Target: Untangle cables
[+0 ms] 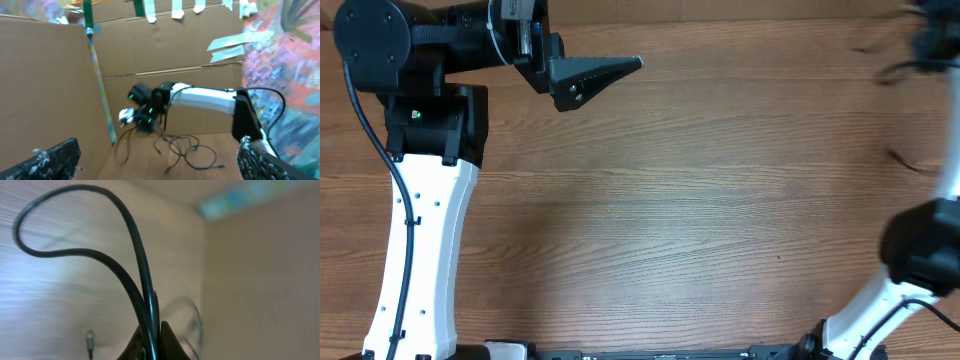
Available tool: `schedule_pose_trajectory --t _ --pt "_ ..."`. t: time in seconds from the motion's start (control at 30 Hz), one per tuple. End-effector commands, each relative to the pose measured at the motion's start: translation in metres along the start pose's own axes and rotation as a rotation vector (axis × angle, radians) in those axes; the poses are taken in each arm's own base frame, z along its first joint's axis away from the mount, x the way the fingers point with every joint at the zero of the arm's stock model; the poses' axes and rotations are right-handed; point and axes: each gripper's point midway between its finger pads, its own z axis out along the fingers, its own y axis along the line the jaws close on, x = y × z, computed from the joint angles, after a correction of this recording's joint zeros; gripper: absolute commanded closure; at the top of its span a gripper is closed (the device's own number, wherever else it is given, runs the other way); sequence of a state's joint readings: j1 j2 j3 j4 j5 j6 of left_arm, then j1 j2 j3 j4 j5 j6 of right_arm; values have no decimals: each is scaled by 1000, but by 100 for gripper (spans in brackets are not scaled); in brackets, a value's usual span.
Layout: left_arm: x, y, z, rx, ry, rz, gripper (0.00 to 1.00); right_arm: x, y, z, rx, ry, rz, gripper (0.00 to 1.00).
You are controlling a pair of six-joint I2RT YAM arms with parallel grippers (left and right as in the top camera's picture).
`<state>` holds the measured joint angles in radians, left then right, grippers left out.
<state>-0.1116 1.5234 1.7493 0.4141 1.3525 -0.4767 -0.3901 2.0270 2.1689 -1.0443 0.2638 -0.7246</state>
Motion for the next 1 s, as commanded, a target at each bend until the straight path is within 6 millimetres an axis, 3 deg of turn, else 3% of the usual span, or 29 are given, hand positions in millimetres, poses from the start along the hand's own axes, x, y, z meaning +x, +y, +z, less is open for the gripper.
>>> schedule_pose_trajectory --t 0.0,0.03,0.07,0.1,0.23,0.33,0.43,0.6,0.77,0.83,0.97 --pt "-2 -5 0 28 11 -26 0 46 -47 10 -12 19 163 96" --pt "-2 -5 0 28 11 -26 0 57 -57 12 -29 6 212 86" --pt "-2 -5 0 28 11 -26 0 65 -65 14 -52 -15 248 67" --pt "-2 -5 0 29 11 -27 0 71 -72 14 -85 -44 277 0" --pt "-2 -5 0 29 12 -29 0 92 -95 13 -129 -114 355 0" --pt "-2 -5 0 30 13 -32 1 86 -86 7 -249 -202 384 0" --pt "-2 -6 0 33 14 -32 1 63 -62 -9 -423 -330 392 0" --pt "0 -6 -5 39 28 -29 0 12 -28 -54 -715 -610 369 0" --pt "13 -9 -37 75 124 -27 0 -11 -2 -72 -780 -645 318 0" --pt "13 4 -58 2 137 -70 1 -20 9 -75 -752 -613 282 0" --pt "9 27 -99 -151 141 -79 12 -46 33 -93 -673 -585 176 0"
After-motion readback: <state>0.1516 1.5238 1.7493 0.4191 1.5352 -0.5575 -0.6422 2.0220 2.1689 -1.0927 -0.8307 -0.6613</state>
